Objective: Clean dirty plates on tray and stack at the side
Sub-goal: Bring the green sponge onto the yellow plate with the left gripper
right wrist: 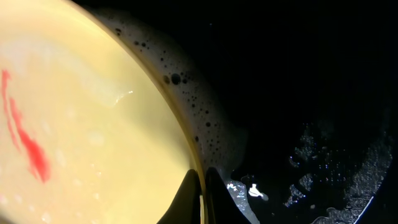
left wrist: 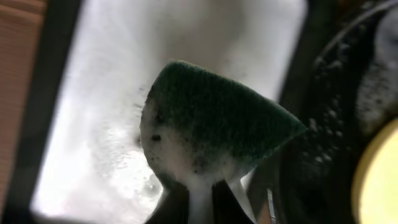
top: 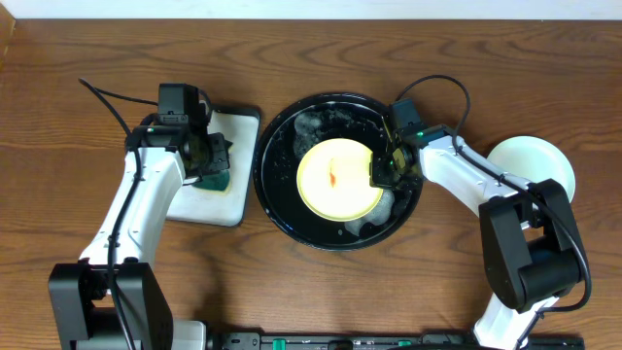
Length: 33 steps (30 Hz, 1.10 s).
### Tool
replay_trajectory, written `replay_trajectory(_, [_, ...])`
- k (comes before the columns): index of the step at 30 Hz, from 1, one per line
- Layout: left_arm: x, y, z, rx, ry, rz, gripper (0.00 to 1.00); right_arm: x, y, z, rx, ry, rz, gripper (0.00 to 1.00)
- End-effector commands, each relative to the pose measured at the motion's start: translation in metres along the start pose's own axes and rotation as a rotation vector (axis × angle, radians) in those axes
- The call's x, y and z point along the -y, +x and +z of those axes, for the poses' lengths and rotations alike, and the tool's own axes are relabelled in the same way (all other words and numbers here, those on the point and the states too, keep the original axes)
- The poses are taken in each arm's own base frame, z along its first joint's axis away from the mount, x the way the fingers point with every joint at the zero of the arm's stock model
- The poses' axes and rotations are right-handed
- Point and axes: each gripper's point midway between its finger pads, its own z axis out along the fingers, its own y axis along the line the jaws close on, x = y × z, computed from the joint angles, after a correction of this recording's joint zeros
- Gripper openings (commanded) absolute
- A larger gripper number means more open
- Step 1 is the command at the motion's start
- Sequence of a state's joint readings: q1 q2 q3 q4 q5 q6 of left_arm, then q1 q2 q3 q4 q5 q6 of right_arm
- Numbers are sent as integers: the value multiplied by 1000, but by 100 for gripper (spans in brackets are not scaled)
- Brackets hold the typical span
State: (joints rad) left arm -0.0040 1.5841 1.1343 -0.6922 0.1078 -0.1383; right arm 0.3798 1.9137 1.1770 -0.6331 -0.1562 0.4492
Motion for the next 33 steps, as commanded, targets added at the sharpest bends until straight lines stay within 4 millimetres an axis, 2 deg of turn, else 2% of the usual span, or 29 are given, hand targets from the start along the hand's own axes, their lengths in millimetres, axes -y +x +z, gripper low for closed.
replay_trajectory(1, [19, -11, -11, 26, 70, 1, 8, 10, 7, 8, -24, 44, -54, 1])
replay_trajectory(4, [37, -16, -17, 39, 114, 18, 7, 10, 8, 7, -29, 44, -64, 1])
replay_trajectory(7, [71, -14, -22, 39, 209, 28, 7, 11, 10, 7, -35, 45, -63, 1])
replay_trajectory(14, [148, 9, -26, 28, 318, 109, 8, 11, 10, 7, -36, 46, -62, 1])
replay_trajectory(17, [171, 17, -24, 23, 347, 106, 7, 11, 11, 7, -38, 47, -62, 1])
replay_trajectory(20, [186, 26, -13, -9, 358, 50, 8, 11, 10, 7, -38, 47, -62, 1])
replay_trajectory(24, [202, 45, 12, -101, 363, -26, 7, 12, 11, 7, -40, 48, -61, 1])
replay_trajectory(28, [226, 64, 34, -180, 414, -26, 7, 12, 12, 7, -46, 50, -60, 1])
replay_trajectory(33, [238, 81, 68, -217, 393, 1, 7, 12, 12, 7, -45, 50, -61, 1])
